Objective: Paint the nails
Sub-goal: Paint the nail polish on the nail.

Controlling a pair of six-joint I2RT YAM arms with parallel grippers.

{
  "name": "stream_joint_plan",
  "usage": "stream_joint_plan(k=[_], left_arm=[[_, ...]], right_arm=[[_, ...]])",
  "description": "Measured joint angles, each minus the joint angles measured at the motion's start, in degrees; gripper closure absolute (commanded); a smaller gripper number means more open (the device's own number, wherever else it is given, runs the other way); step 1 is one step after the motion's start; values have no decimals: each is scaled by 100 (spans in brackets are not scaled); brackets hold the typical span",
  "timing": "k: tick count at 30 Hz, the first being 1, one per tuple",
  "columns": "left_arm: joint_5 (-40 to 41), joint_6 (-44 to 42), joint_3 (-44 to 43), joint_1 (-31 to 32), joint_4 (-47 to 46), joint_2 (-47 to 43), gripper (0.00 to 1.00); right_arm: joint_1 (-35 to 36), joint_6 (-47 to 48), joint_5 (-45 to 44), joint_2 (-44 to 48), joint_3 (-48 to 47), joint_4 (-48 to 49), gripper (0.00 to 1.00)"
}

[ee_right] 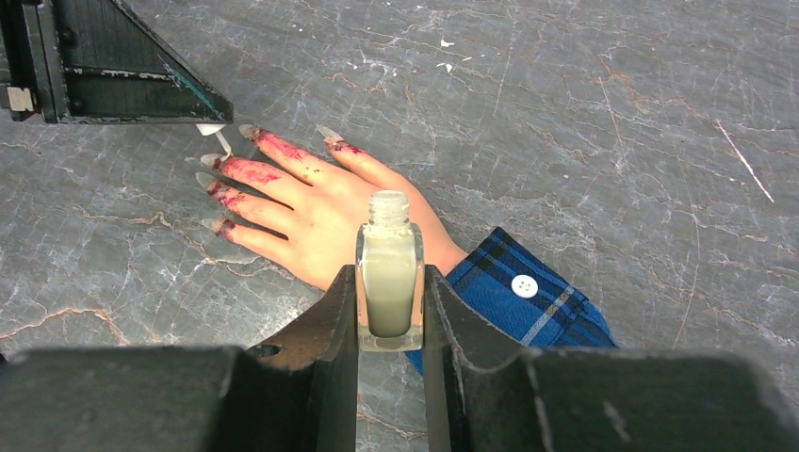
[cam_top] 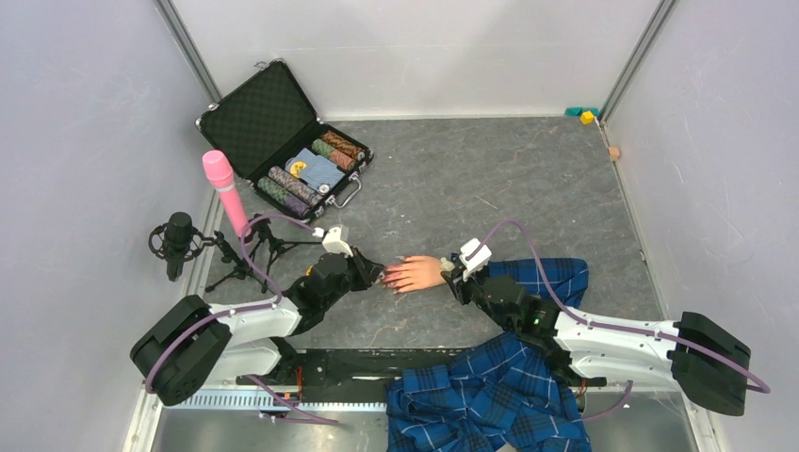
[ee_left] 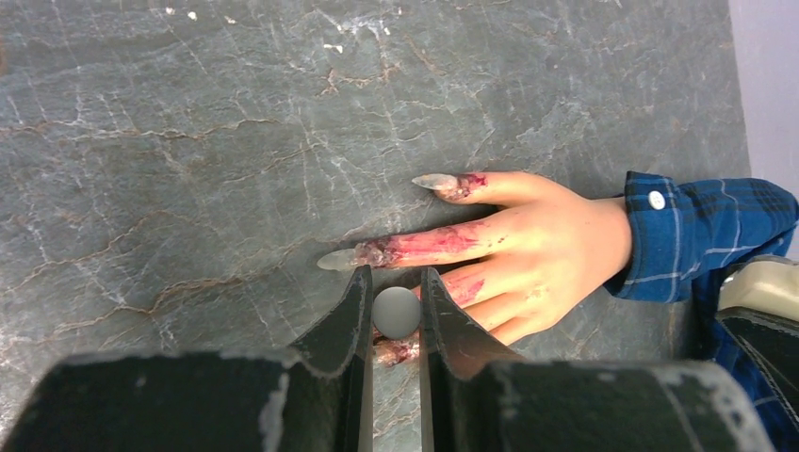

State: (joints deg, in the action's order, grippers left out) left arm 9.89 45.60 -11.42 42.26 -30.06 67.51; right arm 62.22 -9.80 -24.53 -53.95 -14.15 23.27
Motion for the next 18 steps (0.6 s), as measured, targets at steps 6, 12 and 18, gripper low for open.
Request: stream_joint_plan(k=[6,12,18], left_arm=[[35,2,0,24,52,-293,98],[348,50,-2,24,584,-608,98],[564,98,-4,24,1128,-660,98]], right_arm=[[2,-2,0,0,0,2,100],[2,0,0,0,0,2,100],[0,-2,0,0,0,2,100]])
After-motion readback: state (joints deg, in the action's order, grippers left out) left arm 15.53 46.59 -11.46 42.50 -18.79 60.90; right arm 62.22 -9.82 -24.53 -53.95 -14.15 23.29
